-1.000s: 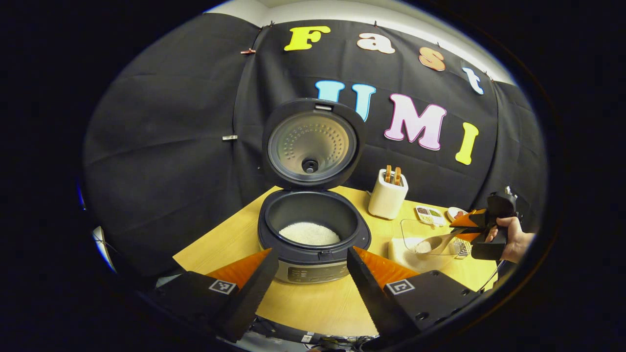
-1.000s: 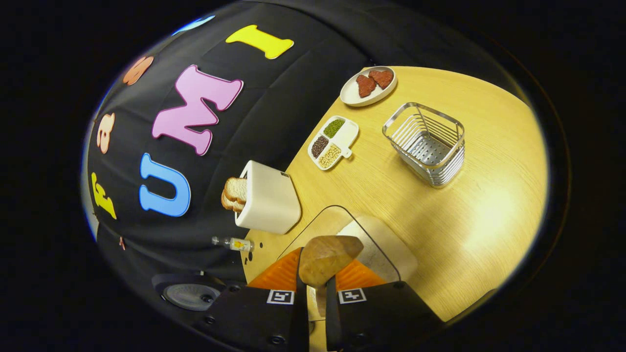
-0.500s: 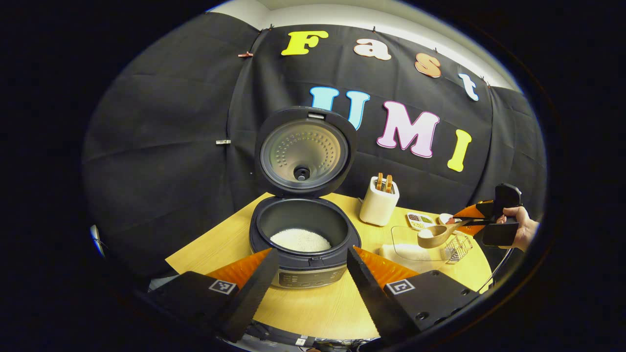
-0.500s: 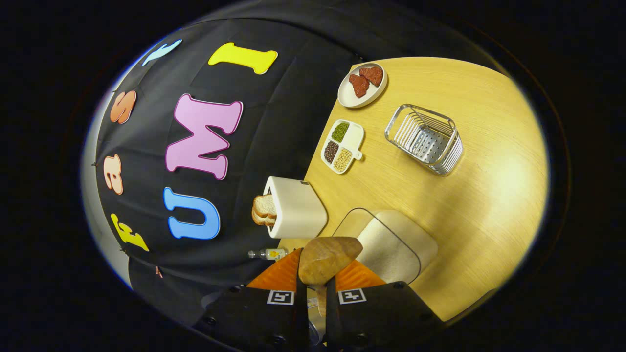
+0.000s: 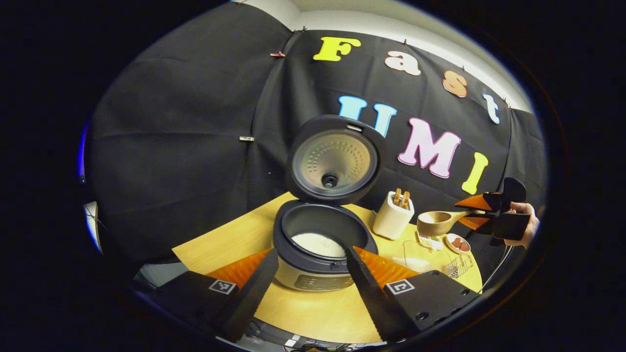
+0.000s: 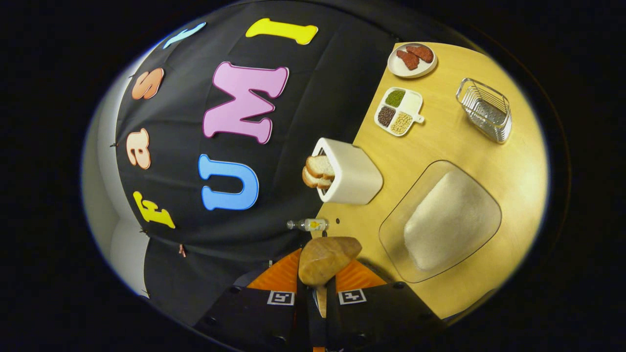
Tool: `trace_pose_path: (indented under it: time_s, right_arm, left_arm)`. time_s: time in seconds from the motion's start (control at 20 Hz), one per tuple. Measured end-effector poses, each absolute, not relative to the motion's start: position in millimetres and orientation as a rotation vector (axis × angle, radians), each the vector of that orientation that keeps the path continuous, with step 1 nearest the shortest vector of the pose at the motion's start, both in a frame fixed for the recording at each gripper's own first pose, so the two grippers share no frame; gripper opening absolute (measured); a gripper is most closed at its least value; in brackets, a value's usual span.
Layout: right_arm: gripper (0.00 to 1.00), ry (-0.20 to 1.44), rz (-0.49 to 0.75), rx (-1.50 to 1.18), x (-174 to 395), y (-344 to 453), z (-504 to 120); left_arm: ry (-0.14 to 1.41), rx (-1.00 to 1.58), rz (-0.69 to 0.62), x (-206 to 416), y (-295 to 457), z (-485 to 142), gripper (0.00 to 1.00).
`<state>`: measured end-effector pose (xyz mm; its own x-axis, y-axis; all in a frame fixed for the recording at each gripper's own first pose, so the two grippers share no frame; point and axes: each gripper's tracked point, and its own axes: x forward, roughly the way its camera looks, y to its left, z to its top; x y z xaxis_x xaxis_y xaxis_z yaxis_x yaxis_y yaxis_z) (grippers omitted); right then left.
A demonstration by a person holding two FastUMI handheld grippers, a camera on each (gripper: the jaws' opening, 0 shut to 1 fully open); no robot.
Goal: Close the left gripper, press the button to open the rice cooker; take a wooden spoon from the chopstick holder with the right hand, scoop a spoonful of rice and pour it into the rice cooker, then put the wooden spoon back into the chopstick holder.
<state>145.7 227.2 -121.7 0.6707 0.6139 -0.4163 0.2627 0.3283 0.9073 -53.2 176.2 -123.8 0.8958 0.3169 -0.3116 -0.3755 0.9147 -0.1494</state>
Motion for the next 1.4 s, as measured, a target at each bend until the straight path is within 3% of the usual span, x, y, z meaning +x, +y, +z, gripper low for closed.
trace_pose_path:
  time_s: [0.5, 0.7, 0.8, 1.4]
  right_arm:
    - [0.18, 0.899, 0.486, 1.068, 132, 362, -113]
    - [0.18, 0.806, 0.565, 0.856, 126, 393, -113]
    - [0.17, 0.760, 0.605, 0.759, 126, 408, -115]
    - [0.18, 0.533, 0.779, 0.297, 111, 470, -145]
  left_arm:
    - [0.288, -0.203, 0.417, -64, 212, -130, 0.95]
    - [0.295, -0.187, 0.420, -65, 224, -132, 0.92]
    - [0.303, -0.173, 0.418, -62, 228, -134, 0.96]
    - [0.343, -0.141, 0.379, -41, 242, -137, 0.96]
